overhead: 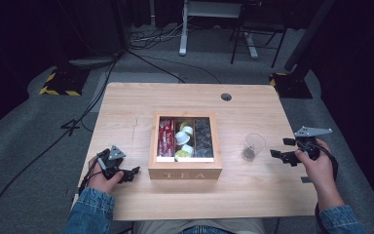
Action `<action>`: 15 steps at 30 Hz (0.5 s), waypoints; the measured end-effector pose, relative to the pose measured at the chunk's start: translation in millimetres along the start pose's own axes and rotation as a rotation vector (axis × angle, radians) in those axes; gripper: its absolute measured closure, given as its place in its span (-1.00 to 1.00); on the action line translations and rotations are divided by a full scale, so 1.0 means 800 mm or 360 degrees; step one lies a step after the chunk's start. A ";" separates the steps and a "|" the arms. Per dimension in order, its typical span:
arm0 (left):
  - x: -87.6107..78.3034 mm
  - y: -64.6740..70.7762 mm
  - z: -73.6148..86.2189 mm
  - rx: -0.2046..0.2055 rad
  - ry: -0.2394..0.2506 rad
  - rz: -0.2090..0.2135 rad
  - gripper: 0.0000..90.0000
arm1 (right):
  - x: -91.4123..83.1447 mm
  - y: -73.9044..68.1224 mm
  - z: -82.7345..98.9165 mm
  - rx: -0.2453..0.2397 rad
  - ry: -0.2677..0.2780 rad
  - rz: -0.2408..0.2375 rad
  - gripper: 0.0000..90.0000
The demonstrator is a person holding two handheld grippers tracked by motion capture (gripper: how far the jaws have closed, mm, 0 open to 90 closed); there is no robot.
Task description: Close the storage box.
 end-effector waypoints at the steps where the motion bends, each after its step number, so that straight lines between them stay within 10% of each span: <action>1: 0.000 0.000 0.000 0.0000 0.0000 0.0000 -0.74 | 0.001 0.001 0.004 0.0016 0.0027 0.0008 -0.62; 15: 0.001 0.000 -0.001 0.0001 -0.0002 -0.0003 -0.76 | 0.025 0.020 0.050 0.0137 0.0065 -0.0002 -0.59</action>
Point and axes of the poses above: each handheld gripper's, and its own axes: x roughly forward along the jaws, z roughly out of its underside, y roughly to its right, the point moved 6 cm from there along x, roughly forward along the jaws, and after that the axes turned 1 degree about -z, right-handed, at the moved point
